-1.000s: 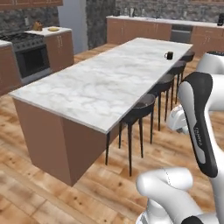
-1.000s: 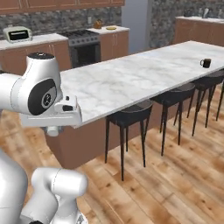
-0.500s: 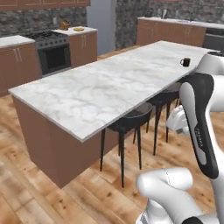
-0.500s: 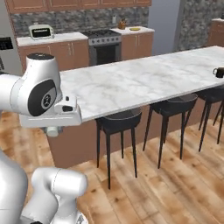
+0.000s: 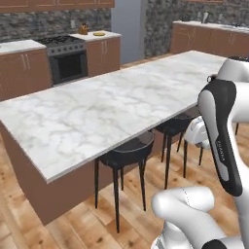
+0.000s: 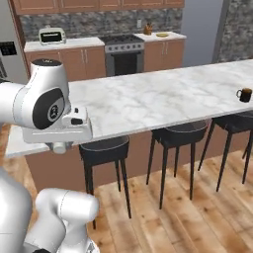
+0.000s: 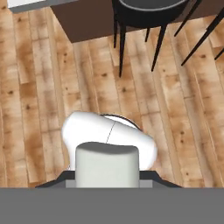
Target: Pick up the marshmallow and place it in the cup of hot chocolate on the dining counter.
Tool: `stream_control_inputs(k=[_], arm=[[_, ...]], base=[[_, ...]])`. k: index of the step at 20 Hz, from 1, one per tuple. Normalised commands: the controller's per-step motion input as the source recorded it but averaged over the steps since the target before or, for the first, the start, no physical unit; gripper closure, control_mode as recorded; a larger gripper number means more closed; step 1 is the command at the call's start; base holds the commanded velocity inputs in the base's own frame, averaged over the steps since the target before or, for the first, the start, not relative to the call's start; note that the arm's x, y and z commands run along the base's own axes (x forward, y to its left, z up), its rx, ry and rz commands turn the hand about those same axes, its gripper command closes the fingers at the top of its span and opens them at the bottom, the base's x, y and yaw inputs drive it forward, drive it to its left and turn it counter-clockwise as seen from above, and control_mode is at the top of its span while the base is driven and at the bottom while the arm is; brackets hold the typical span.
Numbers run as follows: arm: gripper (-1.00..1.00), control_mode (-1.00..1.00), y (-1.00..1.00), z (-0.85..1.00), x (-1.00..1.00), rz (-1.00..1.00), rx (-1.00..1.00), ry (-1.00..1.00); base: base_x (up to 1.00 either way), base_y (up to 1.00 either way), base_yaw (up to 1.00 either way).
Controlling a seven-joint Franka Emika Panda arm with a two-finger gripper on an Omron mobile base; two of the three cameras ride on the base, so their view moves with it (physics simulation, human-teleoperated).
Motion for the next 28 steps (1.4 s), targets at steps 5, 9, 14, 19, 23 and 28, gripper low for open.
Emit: stream_control_inputs(k=[5, 9, 14, 19, 23, 28], arm=[[1.00, 1.00, 0.00, 0.00, 0.00, 0.00, 0.00, 0.00], [1.00, 1.00, 0.00, 0.00, 0.00, 0.00, 0.00, 0.00], [1.00, 1.00, 0.00, 0.00, 0.00, 0.00, 0.00, 0.00], [1.00, 1.00, 0.00, 0.00, 0.00, 0.00, 0.00, 0.00], [1.00, 1.00, 0.00, 0.00, 0.00, 0.00, 0.00, 0.00], [1.00, 1.00, 0.00, 0.00, 0.00, 0.00, 0.00, 0.00]], base=[[0.66, -1.00, 0.27], [0.63, -1.00, 0.26], [0.62, -1.00, 0.23], [0.62, -1.00, 0.23], [0.61, -1.00, 0.24], [0.62, -1.00, 0.23]])
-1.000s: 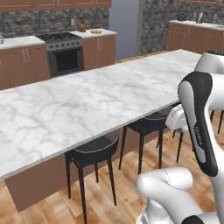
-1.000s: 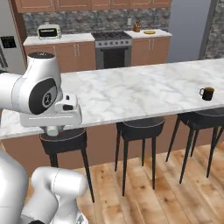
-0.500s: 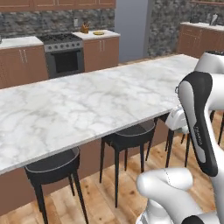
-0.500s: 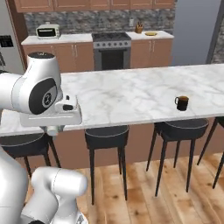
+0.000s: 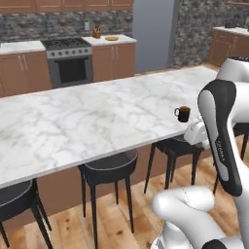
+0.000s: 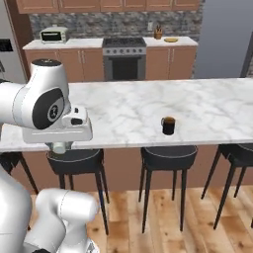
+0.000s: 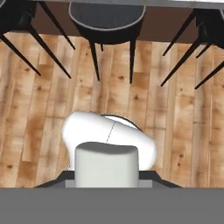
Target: Pick up the marshmallow and place it in the cup of hot chocolate on the dining counter.
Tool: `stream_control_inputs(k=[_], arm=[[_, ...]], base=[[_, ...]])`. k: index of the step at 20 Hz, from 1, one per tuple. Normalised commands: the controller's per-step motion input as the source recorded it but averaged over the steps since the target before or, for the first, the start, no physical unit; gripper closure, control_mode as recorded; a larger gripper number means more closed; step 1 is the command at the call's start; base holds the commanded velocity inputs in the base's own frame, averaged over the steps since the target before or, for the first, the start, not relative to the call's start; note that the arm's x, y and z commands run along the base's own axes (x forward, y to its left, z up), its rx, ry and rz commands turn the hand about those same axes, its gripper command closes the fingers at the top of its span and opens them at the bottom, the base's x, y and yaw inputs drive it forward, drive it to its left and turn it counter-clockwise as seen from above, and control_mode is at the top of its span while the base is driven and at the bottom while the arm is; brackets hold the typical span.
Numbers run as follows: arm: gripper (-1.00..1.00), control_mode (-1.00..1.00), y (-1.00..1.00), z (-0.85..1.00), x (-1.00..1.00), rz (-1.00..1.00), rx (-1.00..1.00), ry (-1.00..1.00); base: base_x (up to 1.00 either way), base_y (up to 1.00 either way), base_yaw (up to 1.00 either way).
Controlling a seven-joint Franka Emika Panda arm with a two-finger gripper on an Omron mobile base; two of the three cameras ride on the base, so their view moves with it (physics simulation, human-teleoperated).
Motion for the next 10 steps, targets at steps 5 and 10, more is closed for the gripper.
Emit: stream_control_inputs(k=[5, 10], arm=[[1.00, 1.00, 0.00, 0.00, 0.00, 0.00, 0.00, 0.00], [1.00, 1.00, 0.00, 0.00, 0.00, 0.00, 0.00, 0.00]], base=[[0.71, -1.00, 0.20], [0.70, -0.86, 0.09]])
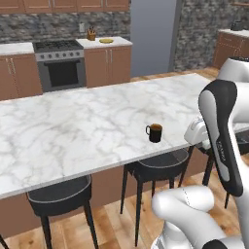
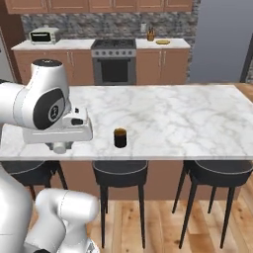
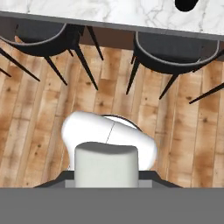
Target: Pick up the marshmallow and place it in the cup of hot chocolate on the dining counter.
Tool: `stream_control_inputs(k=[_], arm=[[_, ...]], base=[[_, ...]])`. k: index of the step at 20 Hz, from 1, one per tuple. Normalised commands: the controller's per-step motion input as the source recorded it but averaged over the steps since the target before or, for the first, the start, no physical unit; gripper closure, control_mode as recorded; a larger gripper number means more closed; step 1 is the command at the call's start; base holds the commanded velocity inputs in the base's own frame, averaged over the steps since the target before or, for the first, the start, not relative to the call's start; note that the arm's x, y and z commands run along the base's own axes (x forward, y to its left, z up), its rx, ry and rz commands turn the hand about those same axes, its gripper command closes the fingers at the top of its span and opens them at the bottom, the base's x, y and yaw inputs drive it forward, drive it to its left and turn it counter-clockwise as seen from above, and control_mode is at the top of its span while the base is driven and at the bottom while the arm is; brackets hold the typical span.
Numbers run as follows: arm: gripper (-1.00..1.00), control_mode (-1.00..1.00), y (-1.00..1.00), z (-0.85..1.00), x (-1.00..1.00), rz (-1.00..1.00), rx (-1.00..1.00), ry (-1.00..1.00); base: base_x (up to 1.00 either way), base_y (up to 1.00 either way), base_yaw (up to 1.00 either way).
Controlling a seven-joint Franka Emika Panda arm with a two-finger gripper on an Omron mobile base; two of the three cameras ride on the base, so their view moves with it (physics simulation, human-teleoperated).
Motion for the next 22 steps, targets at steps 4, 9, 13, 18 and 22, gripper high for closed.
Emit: stream_control_inputs(k=[4, 9, 13, 18, 22], arm=[[1.00, 1.00, 0.00, 0.00, 0.00, 0.00, 0.00, 0.00], [1.00, 1.00, 0.00, 0.00, 0.00, 0.00, 0.00, 0.00], [1.00, 1.00, 0.00, 0.00, 0.00, 0.00, 0.00, 0.00], [1.00, -1.00, 0.00, 0.00, 0.00, 0.00, 0.00, 0.01], [1.00, -1.00, 0.01, -0.31, 0.48, 0.00, 0.00, 0.03]], base=[[0.77, -0.42, 0.04], [0.36, -0.09, 0.00], [0.02, 0.00, 0.00], [0.03, 0.00, 0.00], [0.00, 0.00, 0.00]])
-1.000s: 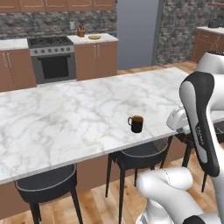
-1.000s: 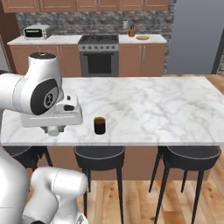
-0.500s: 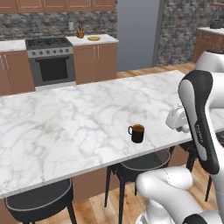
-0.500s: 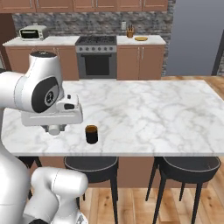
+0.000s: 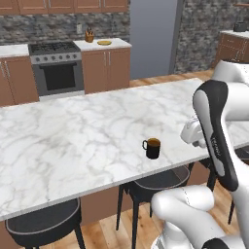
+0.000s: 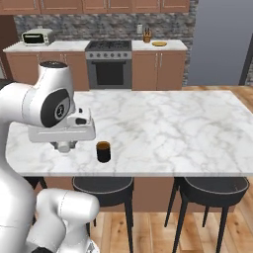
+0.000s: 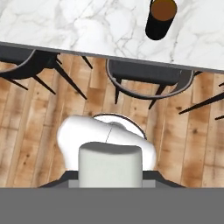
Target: Pick up the marshmallow and place it in the cup of hot chocolate on the dining counter.
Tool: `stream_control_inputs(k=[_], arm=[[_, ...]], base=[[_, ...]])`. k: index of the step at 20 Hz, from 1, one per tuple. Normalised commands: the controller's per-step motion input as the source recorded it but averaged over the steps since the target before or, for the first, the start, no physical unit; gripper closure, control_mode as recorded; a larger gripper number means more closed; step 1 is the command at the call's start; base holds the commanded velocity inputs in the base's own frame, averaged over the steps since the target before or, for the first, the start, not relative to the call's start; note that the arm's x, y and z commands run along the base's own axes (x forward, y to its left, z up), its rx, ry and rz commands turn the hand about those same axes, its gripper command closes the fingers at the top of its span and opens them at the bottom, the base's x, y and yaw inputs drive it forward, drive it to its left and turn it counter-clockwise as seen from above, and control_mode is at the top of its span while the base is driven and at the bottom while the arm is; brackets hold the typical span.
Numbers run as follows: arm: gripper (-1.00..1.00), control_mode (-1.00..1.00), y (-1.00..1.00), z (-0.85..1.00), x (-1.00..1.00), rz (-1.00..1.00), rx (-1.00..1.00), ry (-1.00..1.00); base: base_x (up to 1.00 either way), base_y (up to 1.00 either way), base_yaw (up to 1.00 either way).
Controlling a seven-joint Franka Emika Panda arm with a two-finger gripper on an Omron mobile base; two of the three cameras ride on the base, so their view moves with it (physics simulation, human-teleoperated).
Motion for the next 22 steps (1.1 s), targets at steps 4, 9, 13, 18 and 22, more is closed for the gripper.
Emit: stream_control_inputs(k=[4, 9, 13, 18, 22], arm=[[1.00, -1.00, 0.03, -0.46, 0.99, 0.00, 0.00, 0.07], [1.00, -1.00, 0.00, -0.43, 0.95, 0.00, 0.00, 0.01], [1.00, -1.00, 0.00, -0.34, 0.68, 0.00, 0.00, 0.00], [1.00, -1.00, 0.00, -0.45, 0.68, 0.00, -0.03, 0.00], [1.00, -1.00, 0.00, -0.39, 0.65, 0.00, -0.02, 0.00]], base=[[0.00, 0.00, 0.00], [0.00, 0.00, 0.00], [0.00, 0.00, 0.00], [0.00, 0.00, 0.00], [0.00, 0.00, 0.00]])
